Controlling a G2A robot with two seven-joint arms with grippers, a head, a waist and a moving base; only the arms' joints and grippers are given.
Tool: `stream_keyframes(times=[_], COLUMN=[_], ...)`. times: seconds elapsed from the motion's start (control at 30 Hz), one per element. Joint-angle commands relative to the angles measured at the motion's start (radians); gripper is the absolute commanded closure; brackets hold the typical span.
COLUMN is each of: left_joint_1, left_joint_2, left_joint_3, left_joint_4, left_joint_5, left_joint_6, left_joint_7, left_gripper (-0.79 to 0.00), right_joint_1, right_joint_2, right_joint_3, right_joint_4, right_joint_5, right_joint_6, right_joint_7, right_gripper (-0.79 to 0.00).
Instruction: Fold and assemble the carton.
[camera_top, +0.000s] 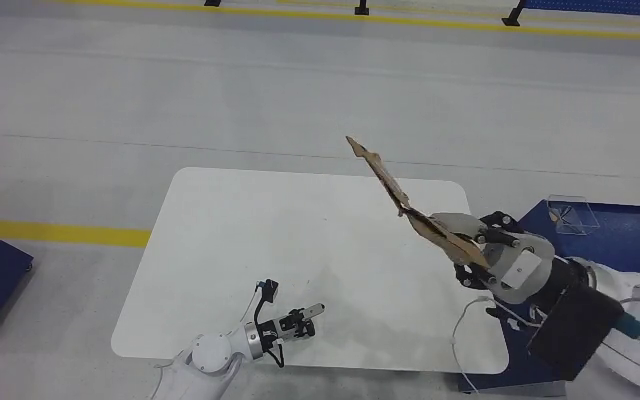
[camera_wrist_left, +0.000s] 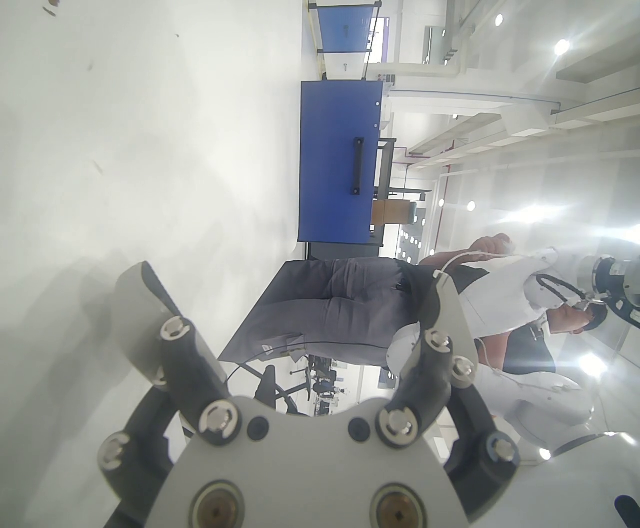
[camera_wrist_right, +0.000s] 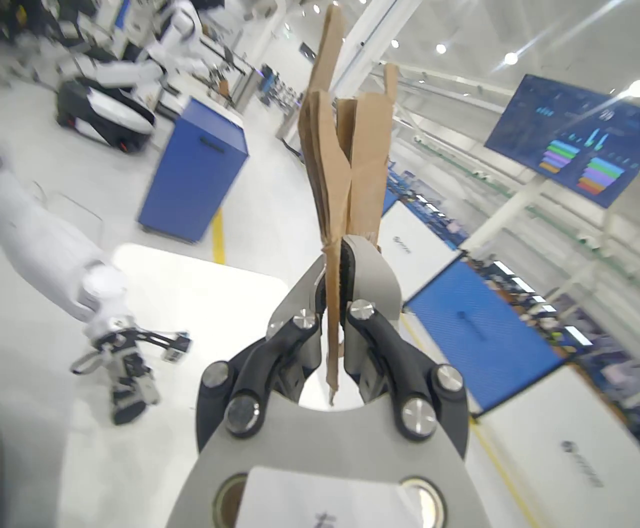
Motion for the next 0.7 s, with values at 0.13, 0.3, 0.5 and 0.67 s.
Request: stream_keyframes(times=[0.13, 0.3, 0.5, 0.67], left_joint_1=[0.0, 0.0, 0.0, 0.0], left_joint_2=[0.0, 0.0, 0.0, 0.0], left_joint_3=[0.0, 0.0, 0.0, 0.0], left_joint_4=[0.0, 0.0, 0.0, 0.0], left_joint_5=[0.0, 0.0, 0.0, 0.0], left_joint_6=[0.0, 0.0, 0.0, 0.0], left_joint_7=[0.0, 0.0, 0.0, 0.0], left_gripper=[-0.785, -0.785, -0.785, -0.785], right_joint_1=[0.011, -0.091, -0.168, -0.216], right_joint_2=[0.049, 0.084, 0.097, 0.099], right_joint_3=[-0.088, -0.149, -0.178, -0.22], right_joint_4=[0.006, 0.006, 0.006, 0.006], right_joint_5=[-0.796, -1.227, -1.493, -1.582], right_joint_6=[0.104, 0.436, 0.774, 0.936], right_joint_7=[-0.536, -0.81, -0.861, -0.838], right_gripper=[0.0, 0.0, 0.0, 0.0])
